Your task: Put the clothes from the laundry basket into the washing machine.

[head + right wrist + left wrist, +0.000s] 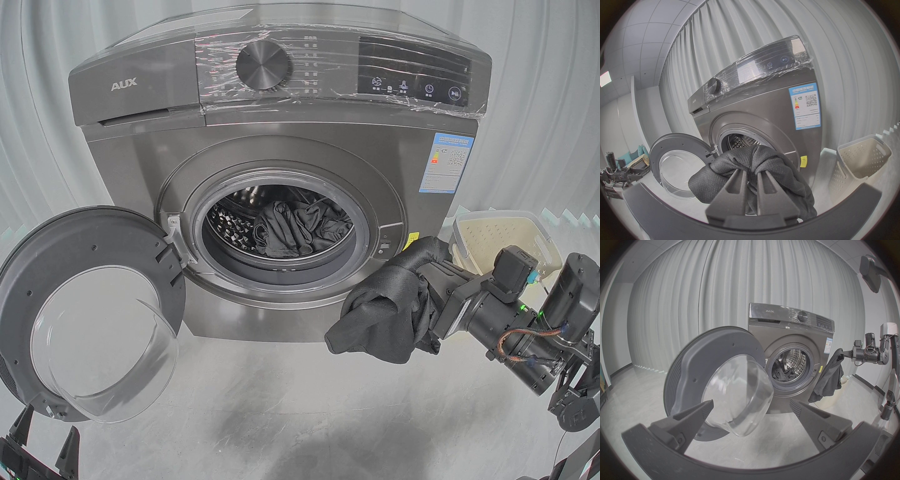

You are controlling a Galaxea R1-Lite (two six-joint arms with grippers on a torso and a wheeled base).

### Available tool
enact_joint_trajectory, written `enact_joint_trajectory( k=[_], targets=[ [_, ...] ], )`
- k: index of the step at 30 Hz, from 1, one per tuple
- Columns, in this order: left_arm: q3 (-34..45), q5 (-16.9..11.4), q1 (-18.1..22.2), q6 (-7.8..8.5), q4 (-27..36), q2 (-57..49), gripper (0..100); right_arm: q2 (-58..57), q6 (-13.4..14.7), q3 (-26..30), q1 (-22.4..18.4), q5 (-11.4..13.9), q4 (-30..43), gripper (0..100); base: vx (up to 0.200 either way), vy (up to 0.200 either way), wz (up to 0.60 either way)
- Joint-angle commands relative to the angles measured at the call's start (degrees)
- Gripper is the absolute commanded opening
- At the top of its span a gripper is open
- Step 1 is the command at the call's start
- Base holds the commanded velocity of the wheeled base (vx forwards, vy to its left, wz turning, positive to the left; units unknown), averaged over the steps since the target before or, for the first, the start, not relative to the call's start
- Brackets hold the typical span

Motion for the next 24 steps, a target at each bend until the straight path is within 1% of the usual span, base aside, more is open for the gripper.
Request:
enact_joint_trajectory(
  k=[1,5,7,9,10,11,17,24],
  targets=[
    [0.84,0.03,-0.02,-0.02,-0.01,-0.96,100,0.10,-0.01,0.15,0.02,0.01,-0.02,0,0.000,0.000,0.00],
    [0.84,0.03,-0.02,0.16,-0.01,-0.96,100,0.10,-0.28,0.06,0.37,0.28,-0.02,0,0.000,0.000,0.00],
    [0.84,0.03,-0.02,0.69,-0.10,-0.96,100,-0.08,-0.28,-0.73,2.39,-0.16,-0.02,0,0.000,0.000,0.00],
    [0.92,-0.23,-0.02,1.83,-0.10,-0.96,100,0.01,-0.28,-1.44,2.92,-0.34,0.07,0,0.000,0.000,0.00],
    [0.92,-0.32,0.07,2.80,-0.01,-0.96,100,0.10,-0.28,-1.44,2.92,-0.34,0.16,0,0.000,0.000,0.00],
    [0.92,-0.32,0.16,3.24,-0.01,-0.96,100,0.19,-0.28,-1.35,2.92,-0.25,0.42,0,0.000,0.000,0.00],
    [1.01,-0.32,0.16,3.32,0.08,-0.96,100,1.06,-0.01,-0.56,3.71,-0.34,0.86,0,0.000,0.000,0.00],
    [1.01,-0.49,0.16,3.41,-0.01,-0.96,100,3.97,-0.10,-1.08,3.88,-0.43,0.33,0,0.000,0.000,0.00]
  ],
)
